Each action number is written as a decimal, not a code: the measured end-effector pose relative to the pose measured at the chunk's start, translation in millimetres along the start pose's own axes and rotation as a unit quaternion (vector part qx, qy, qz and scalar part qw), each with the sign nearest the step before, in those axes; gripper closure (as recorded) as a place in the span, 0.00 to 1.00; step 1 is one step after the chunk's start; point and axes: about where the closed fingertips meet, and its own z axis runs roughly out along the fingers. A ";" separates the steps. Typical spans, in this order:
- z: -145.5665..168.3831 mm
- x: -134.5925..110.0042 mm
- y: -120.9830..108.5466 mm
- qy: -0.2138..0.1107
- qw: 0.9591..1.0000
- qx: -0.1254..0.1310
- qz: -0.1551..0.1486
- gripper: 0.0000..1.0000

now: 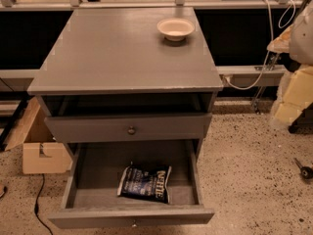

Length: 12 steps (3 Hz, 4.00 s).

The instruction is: Pick blue chip bag from middle drawer and place on counter

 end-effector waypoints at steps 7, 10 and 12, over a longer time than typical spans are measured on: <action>301.5 1.5 107.7 -0.138 0.974 -0.150 0.098 0.00; 461.1 -97.6 113.8 -0.238 0.950 -0.172 0.107 0.00; 544.8 -116.7 107.4 -0.229 0.953 -0.164 0.112 0.00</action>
Offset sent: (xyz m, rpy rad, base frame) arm -0.0066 -0.0006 -0.0564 0.0784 0.0787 0.0171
